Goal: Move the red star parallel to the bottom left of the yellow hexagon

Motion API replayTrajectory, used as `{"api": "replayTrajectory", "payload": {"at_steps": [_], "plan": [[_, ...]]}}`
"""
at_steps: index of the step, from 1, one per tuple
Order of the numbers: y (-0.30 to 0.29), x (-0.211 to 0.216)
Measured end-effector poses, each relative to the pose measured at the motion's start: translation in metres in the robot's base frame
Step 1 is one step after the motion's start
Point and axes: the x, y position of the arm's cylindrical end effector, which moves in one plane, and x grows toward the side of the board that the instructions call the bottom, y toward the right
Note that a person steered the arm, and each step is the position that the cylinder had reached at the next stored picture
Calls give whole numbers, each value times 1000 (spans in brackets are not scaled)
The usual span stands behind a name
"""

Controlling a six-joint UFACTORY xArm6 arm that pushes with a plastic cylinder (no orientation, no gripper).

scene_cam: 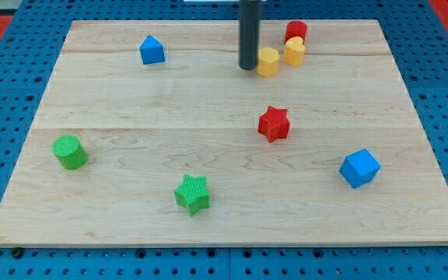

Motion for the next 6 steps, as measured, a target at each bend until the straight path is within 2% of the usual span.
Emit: {"api": "replayTrajectory", "payload": {"at_steps": [1,3,4,5,6], "plan": [[8,27],[79,111],[63,151],[23,164],[7,133]]}}
